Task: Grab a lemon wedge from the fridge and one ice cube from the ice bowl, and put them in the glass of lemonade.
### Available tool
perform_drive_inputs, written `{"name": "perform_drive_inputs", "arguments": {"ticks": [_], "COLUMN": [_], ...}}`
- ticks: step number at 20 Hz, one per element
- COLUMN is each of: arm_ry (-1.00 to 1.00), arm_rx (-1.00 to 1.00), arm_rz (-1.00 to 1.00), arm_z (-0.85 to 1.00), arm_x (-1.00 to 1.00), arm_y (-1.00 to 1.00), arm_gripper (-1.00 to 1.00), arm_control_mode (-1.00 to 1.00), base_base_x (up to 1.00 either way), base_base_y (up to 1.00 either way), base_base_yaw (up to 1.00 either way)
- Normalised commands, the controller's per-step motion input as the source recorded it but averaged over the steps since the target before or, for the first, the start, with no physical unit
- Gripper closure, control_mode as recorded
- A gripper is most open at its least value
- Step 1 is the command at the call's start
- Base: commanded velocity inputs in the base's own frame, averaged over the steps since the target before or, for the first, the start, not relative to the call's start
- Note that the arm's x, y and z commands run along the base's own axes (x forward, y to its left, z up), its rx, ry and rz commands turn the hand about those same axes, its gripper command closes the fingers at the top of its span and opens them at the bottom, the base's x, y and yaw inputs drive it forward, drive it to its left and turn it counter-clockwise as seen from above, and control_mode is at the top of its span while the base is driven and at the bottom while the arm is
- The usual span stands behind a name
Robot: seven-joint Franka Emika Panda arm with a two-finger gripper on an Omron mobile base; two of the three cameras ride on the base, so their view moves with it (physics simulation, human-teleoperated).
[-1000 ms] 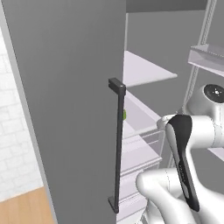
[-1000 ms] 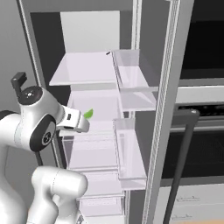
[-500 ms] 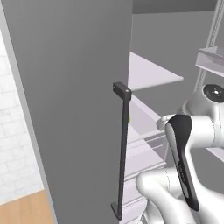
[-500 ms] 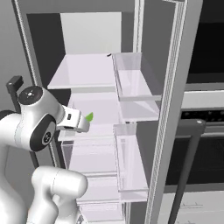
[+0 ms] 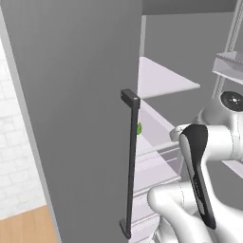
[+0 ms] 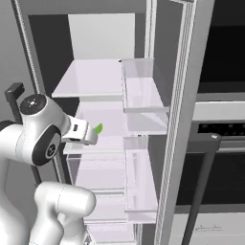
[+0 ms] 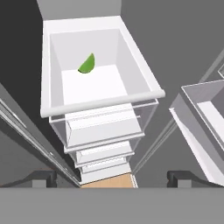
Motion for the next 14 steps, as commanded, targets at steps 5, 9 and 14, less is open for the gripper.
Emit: {"name": "perform_drive_inputs", "arguments": {"ticks": [5, 9, 14], "arm_ry": [0.0, 0.0, 0.0], "arm_rx": [0.0, 0.0, 0.0], "arm_rz": [0.0, 0.0, 0.0], "arm_z": [0.0, 0.0, 0.0], "arm_x": [0.0, 0.0, 0.0], "arm_y": [0.0, 0.0, 0.0], "arm_gripper": [-1.0, -1.0, -1.0], "arm_control_mode": [1.0, 1.0, 1.0], "base_base_x": [0.0, -0.25, -0.01], "base_base_y": [-0.46, 0.08, 0.11], "base_base_yaw": [0.03, 0.14, 0.35]}}
